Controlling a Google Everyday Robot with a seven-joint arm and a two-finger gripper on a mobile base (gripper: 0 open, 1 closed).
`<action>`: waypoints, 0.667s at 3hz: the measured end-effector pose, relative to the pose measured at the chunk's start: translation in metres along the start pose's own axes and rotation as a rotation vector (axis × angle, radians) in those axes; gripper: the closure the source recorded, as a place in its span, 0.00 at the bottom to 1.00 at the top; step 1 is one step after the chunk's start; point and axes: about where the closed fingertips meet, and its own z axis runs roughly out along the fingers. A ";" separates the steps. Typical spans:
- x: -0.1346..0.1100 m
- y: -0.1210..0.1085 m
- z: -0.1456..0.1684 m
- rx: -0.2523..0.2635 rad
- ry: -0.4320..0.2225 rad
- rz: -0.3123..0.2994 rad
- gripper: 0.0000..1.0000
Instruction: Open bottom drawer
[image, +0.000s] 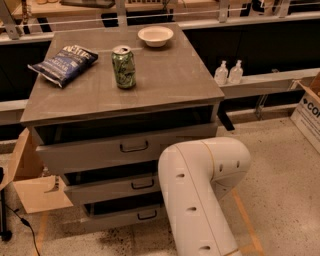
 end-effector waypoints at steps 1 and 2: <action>0.005 -0.004 -0.029 0.008 0.093 -0.055 0.79; 0.020 -0.004 -0.061 0.008 0.208 -0.058 0.99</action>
Offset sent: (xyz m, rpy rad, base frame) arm -0.0703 -0.0922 0.0643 -0.3401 0.0523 -0.2105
